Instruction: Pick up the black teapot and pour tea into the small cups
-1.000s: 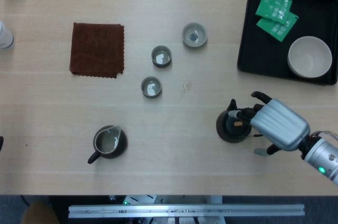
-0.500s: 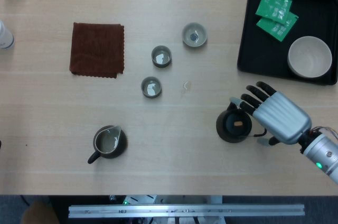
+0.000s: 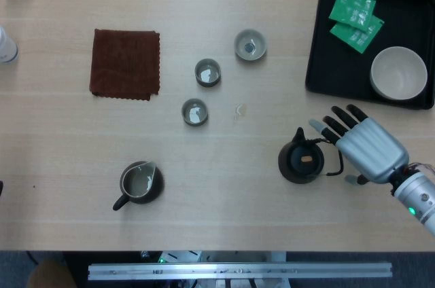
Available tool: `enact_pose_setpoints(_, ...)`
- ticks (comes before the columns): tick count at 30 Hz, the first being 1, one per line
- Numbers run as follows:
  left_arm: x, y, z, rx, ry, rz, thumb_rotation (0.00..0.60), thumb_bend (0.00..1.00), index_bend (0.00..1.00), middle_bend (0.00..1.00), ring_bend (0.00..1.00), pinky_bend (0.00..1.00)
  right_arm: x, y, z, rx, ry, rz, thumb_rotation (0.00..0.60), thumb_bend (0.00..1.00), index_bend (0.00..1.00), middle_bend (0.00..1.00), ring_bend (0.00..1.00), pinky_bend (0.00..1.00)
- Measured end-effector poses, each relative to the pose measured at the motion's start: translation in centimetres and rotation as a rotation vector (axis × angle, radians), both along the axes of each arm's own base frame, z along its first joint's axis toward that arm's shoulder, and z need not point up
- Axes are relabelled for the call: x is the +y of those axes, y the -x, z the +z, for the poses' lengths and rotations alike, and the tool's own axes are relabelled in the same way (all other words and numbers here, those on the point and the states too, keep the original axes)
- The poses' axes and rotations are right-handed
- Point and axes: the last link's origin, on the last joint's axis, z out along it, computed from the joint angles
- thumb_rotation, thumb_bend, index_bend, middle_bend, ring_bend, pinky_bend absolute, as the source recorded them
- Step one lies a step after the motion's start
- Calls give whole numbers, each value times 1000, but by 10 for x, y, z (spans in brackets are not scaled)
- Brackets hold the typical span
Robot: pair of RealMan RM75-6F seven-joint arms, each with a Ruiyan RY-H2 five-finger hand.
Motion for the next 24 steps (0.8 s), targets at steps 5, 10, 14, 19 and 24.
enact_pose_setpoints(5, -1, 1, 1, -1, -3, 5, 599, 297, 160, 113, 113, 132, -4, -1, -7, 8, -5, 4, 463, 0, 55, 176, 92, 159)
enact_pose_setpoints(10, -3, 3, 3, -1, -9, 14, 600, 297, 160, 113, 113, 132, -11, -5, -15, 17, -1, 15, 463, 0, 55, 176, 92, 159)
enact_pose_setpoints(14, -4, 5, 5, -1, -14, 18, 599, 297, 160, 113, 113, 132, -20, -9, -19, 16, 14, 12, 462, 0, 55, 176, 92, 159)
enact_pose_setpoints(19, -6, 7, 7, 0, -19, 29, 600, 297, 160, 113, 113, 132, -38, -16, -24, 11, 37, 3, 462, 0, 55, 176, 92, 159)
enact_pose_setpoints(24, -8, 9, 9, 4, -26, 37, 600, 297, 160, 113, 113, 132, -56, -22, -30, 7, 58, -2, 463, 0, 55, 176, 91, 159)
